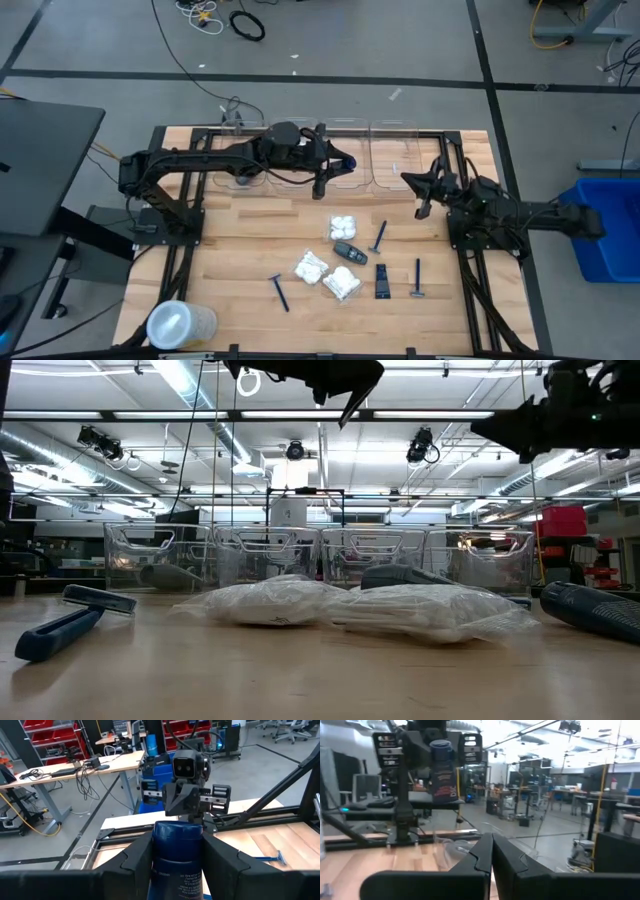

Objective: Pick & Place Travel size toiletries
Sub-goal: Put the left blue shave cream into the middle right transparent bin

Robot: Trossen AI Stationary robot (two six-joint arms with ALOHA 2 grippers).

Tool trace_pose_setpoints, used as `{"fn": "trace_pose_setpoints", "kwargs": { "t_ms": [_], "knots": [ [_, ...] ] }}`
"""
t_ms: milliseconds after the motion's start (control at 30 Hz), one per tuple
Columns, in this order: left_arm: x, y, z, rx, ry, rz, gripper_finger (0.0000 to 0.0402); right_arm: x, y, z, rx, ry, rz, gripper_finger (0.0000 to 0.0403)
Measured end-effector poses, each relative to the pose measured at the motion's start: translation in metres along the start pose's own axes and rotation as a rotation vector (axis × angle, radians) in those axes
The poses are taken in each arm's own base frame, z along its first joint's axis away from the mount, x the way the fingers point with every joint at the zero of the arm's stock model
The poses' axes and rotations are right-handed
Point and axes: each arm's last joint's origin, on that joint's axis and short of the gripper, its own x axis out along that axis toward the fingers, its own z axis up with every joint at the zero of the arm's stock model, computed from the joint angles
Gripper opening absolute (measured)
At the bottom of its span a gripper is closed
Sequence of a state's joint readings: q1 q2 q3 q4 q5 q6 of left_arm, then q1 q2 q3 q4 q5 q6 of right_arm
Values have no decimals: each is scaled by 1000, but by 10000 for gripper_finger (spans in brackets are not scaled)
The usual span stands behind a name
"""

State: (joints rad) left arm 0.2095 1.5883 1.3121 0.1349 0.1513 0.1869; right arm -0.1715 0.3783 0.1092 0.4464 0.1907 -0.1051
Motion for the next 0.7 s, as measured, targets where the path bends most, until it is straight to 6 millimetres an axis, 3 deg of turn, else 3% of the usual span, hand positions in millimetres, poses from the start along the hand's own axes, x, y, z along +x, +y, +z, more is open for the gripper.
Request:
{"fn": "trace_pose_setpoints", "kwargs": {
  "t_ms": [267, 467, 700],
  "knots": [
    [-2, 11, 6, 38, -82, 20, 154, 17, 1, 14, -22, 34, -26, 12],
    [-8, 22, 14, 54, -156, 27, 154, 26, 0, 20, -4, -33, -112, 12],
    [-20, 36, 23, 23, -218, 36, 154, 35, 1, 18, 27, -56, -149, 12]
  ]
}}
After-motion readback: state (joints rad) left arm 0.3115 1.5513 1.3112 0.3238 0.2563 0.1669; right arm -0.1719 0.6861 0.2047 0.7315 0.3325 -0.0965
